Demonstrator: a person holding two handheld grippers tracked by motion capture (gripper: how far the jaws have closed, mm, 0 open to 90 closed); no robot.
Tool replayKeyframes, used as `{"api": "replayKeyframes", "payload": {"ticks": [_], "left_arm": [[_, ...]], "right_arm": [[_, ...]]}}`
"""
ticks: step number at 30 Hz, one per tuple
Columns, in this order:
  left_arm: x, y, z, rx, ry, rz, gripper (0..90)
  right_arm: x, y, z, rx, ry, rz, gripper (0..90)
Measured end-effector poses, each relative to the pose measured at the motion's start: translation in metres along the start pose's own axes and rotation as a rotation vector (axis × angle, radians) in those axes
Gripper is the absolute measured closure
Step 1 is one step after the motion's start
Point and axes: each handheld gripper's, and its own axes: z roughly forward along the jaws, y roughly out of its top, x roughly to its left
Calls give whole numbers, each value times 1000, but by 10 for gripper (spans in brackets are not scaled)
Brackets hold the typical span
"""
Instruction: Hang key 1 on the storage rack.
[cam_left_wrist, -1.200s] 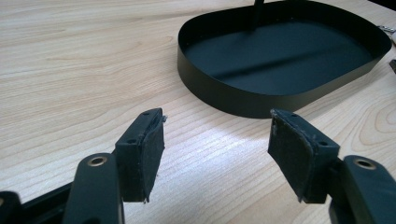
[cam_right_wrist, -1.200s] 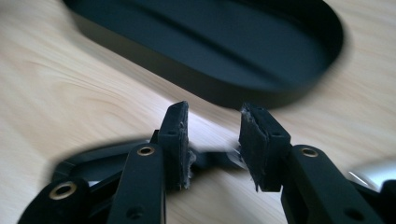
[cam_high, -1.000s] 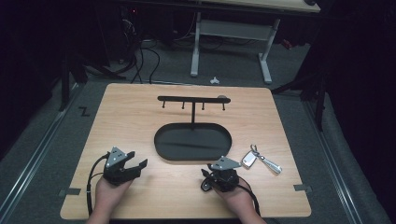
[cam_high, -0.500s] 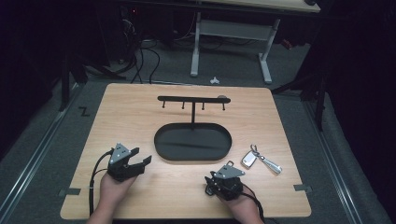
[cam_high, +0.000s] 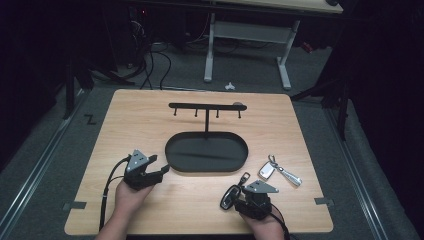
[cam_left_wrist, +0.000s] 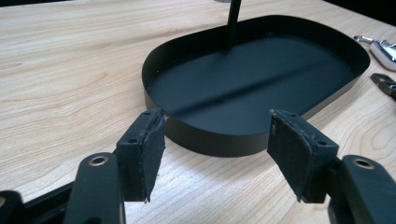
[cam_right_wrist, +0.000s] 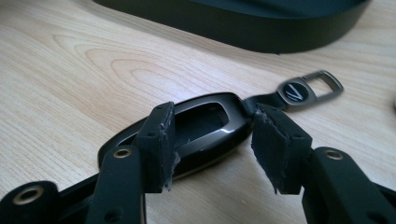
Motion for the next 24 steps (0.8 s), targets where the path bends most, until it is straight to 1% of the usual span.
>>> {"api": "replayKeyframes", "payload": {"ticks": [1,2,3,4,5,6,7,8,9,10,11,13,15,17,18,20,23,24], "left_arm": [[0,0,0,6,-2,1,368],[0,0,0,6,-2,1,368],[-1,-1,1,12,-2,7,368],[-1,-1,1,12,-2,7,368],[-2,-1,2,16,-4,11,368],[-2,-1,2,16,-4,11,368],[-2,-1,2,17,2,18,368],[-2,-1,2,17,2,18,368],[-2,-1,2,19,-3,17,368],[-2,-2,2,22,-1,17,367],[-1,-2,1,23,5,20,367],[-1,-2,0,23,0,19,367],[0,-3,-1,22,-1,20,367],[0,-4,-2,28,0,28,367],[-1,-4,-3,30,0,32,367],[-1,-5,-5,31,0,35,366],[-1,-7,-7,38,-1,37,367],[0,-7,-9,28,-4,30,367]], "right_arm": [[-2,0,-1,7,2,12,500],[-2,0,-1,7,2,12,500],[-4,-2,-1,33,6,31,490],[-4,-2,-1,33,6,31,490],[-7,-4,-1,55,18,55,530],[-7,-4,-1,55,18,55,530],[-10,-4,-3,62,19,63,630],[-11,-4,-4,62,9,55,667],[-11,-4,-4,62,9,55,667],[-12,-5,-5,64,4,43,690],[-15,-5,-6,73,1,39,738],[-16,-5,-6,77,-12,28,763],[-18,-5,-7,81,-16,5,770],[-19,-5,-8,81,-30,-43,771],[-19,-4,-8,85,-31,-46,764],[-21,-3,-8,85,-13,-33,692],[-24,-3,-11,72,0,-6,640],[-24,-3,-12,70,1,-7,621]]}}
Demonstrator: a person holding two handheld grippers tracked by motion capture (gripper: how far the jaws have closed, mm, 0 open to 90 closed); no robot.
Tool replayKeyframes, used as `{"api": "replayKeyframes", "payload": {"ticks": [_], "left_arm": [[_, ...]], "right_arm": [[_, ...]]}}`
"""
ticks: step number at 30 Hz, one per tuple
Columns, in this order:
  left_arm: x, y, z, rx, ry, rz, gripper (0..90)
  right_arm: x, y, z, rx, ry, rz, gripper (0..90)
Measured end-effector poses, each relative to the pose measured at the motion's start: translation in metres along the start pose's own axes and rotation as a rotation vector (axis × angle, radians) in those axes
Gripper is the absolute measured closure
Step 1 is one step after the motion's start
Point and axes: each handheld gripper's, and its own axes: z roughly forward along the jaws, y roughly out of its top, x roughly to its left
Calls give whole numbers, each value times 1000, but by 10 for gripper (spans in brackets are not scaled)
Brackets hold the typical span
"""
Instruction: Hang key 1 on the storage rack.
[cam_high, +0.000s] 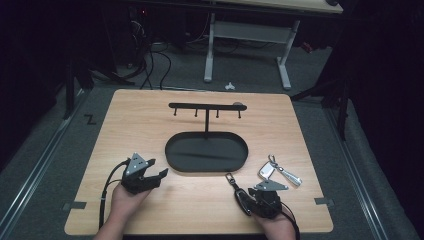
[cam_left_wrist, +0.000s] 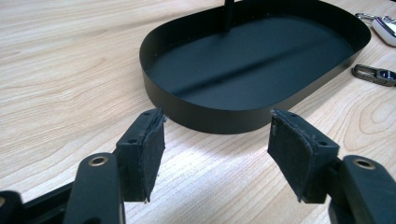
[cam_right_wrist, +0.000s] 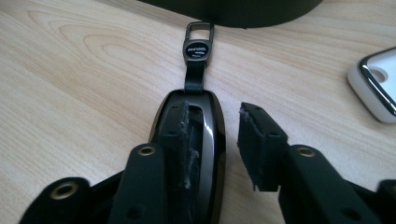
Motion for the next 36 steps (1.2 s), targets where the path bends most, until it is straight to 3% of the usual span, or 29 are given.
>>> {"api": "replayKeyframes", "payload": {"ticks": [2,5,11,13,16,25,27,33,36], "left_arm": [[0,1,0,-10,-7,-6,368],[0,2,3,-2,-3,5,367],[-3,7,12,-13,-11,6,359],[-5,10,15,-18,-18,16,357],[-7,10,17,-13,-22,25,358],[-8,11,18,-8,-33,32,357],[-8,11,19,-7,-30,30,358],[-8,13,16,-7,-40,25,363],[-12,22,12,-3,-59,5,329]], "right_arm": [[-1,-3,-1,9,-3,-9,553],[-4,-7,-3,6,-14,-14,541],[-6,-11,-6,19,9,-17,605],[-6,-13,-7,32,18,-14,703],[-7,-14,-11,39,-1,-23,763],[-21,-18,-19,58,-24,-37,776],[-25,-19,-20,61,-12,-35,768],[-30,-15,-29,11,26,9,609],[-31,-13,-30,-9,24,13,579]]}}
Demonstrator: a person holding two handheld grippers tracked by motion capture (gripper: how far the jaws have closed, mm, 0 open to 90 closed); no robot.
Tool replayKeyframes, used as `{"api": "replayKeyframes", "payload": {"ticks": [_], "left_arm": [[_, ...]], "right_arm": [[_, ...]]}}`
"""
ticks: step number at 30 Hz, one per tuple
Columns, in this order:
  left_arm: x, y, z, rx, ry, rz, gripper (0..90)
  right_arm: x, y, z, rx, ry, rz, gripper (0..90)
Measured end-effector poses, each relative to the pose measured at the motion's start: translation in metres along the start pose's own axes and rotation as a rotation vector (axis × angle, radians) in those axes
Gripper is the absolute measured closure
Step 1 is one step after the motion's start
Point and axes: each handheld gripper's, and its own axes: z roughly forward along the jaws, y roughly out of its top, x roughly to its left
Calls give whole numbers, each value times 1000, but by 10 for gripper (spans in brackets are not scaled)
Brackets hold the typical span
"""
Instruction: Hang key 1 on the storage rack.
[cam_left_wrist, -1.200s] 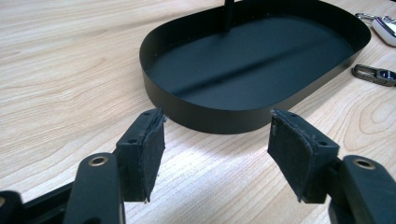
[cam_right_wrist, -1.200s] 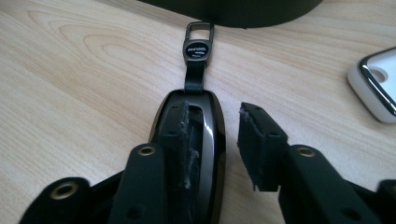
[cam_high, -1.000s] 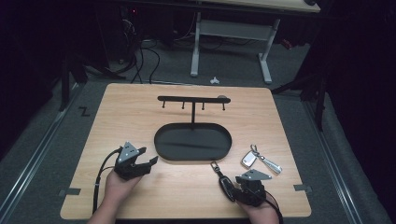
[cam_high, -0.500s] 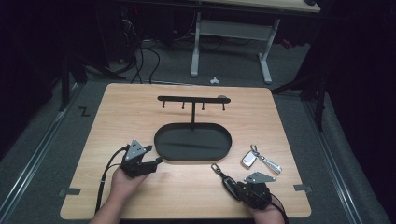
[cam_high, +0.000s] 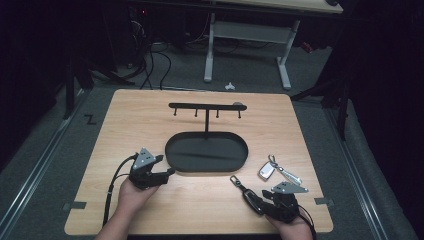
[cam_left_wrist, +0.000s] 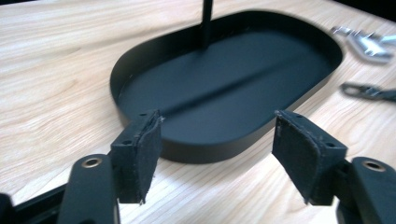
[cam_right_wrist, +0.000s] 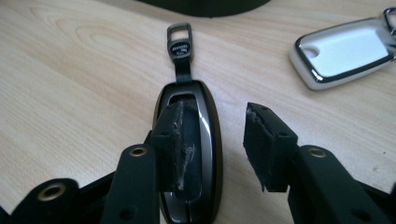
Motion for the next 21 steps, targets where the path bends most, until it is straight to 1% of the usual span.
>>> {"api": "replayKeyframes", "payload": {"ticks": [1,2,3,4,5,6,8,9,10,11,12,13,14,16,17,18,19,20,21], "left_arm": [[-7,5,-5,-28,-5,16,331],[-7,5,-5,-28,-5,16,336],[-15,8,-6,-30,-5,42,335],[-15,8,-6,-30,-5,42,330],[-17,9,-6,-27,4,55,330],[-18,9,-5,-14,9,63,325],[-17,9,-5,6,11,48,314],[-15,6,-7,43,21,63,310],[-15,6,-7,43,21,63,298],[-12,5,-10,67,35,80,298],[-10,4,-12,73,36,77,289],[-7,2,-15,69,40,70,296],[-5,-1,-19,52,44,65,296],[-2,-9,-23,16,47,58,329],[-1,-11,-24,11,50,61,341],[0,-12,-25,12,61,73,336],[3,-14,-28,4,80,88,336],[3,-14,-28,4,80,88,342],[8,-17,-30,-5,67,70,347]], "right_arm": [[1,1,0,-5,-2,8,578],[1,1,0,-5,-2,8,578],[2,2,1,-12,-9,7,577],[2,4,2,-17,-17,4,576],[2,4,2,-17,-17,4,576],[3,5,2,-16,-23,7,571],[3,9,4,-35,-25,9,547],[4,10,6,-38,-21,11,544],[4,10,6,-38,-21,11,544],[6,11,7,-38,-19,4,543],[8,13,11,-30,-8,-24,544],[9,15,13,-24,-10,-31,543],[9,15,13,-24,-10,-31,543],[10,19,17,-18,-17,-38,533],[12,24,22,-4,-26,-44,509],[12,26,23,0,-33,-55,497],[13,29,25,6,-33,-56,481],[14,31,27,11,-27,-61,473],[15,34,28,12,-26,-63,474]]}}
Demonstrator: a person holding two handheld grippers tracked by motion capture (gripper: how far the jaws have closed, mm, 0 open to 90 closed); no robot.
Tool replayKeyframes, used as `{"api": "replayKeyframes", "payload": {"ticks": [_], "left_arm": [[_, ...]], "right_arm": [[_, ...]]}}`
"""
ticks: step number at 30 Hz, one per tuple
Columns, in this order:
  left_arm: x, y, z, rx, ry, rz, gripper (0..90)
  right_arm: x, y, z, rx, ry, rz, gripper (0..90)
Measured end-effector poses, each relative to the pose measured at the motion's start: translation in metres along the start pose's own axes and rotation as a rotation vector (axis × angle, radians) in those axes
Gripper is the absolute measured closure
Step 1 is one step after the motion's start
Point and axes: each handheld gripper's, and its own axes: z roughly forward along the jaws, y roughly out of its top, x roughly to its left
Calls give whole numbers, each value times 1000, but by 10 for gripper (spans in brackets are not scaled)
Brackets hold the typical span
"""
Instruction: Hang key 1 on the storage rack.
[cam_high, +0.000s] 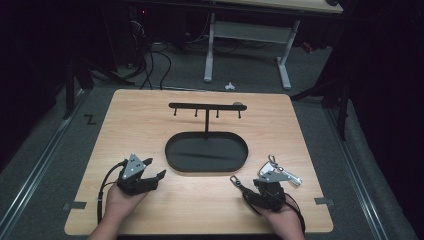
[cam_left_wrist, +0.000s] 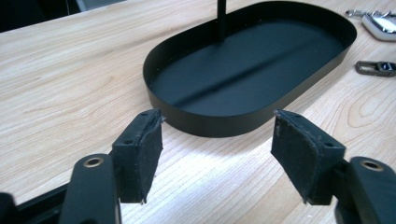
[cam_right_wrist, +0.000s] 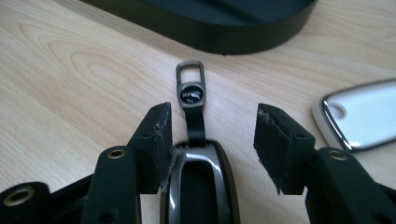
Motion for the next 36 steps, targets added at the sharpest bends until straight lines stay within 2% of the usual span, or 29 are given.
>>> {"api": "replayKeyframes", "payload": {"ticks": [2,3,5,6,7,8,11,13,15,16,17,18,19,20,22,23,24,25,32,35,36], "left_arm": [[1,-2,0,2,-6,-4,357],[2,-7,0,8,-33,-1,370],[2,-9,0,12,-41,9,376],[1,-10,2,18,-37,33,377],[1,-10,2,18,-37,33,378],[0,-9,2,18,-39,36,378],[-1,-9,4,15,-30,52,377],[-1,-10,4,18,-27,63,377],[-2,-10,4,10,-8,76,367],[-2,-10,4,3,-6,73,364],[-2,-10,3,-8,-11,61,364],[-3,-9,3,-15,-18,58,364],[-4,-9,2,-23,-17,66,364],[-7,-8,2,-31,-3,94,364],[-7,-8,1,-38,5,103,365],[-8,-8,1,-49,9,105,367],[-8,-7,0,-59,6,100,366],[-8,-7,-1,-63,6,97,364],[-7,-9,0,-44,2,91,350],[-8,-9,-1,-41,2,94,352],[-9,-9,-1,-38,1,98,352]], "right_arm": [[2,6,3,18,7,-9,470],[3,9,5,30,10,-17,468],[4,12,6,47,14,-27,468],[5,20,10,84,21,-53,461],[5,23,12,112,22,-61,455],[5,23,12,112,22,-61,455],[4,32,16,170,25,-70,450],[4,38,18,221,35,-59,446],[1,43,21,262,42,-52,436],[0,46,24,300,35,-47,436],[0,46,24,300,35,-47,436],[-1,48,25,322,36,-51,436],[-1,52,28,368,36,-65,435],[-1,55,29,388,35,-78,433],[0,57,30,405,38,-90,424],[0,59,32,423,39,-101,426],[3,62,35,466,45,-94,423],[2,63,37,472,52,-119,422],[5,68,46,561,40,-131,422],[6,73,50,615,39,-147,462],[6,73,50,615,39,-147,462]]}}
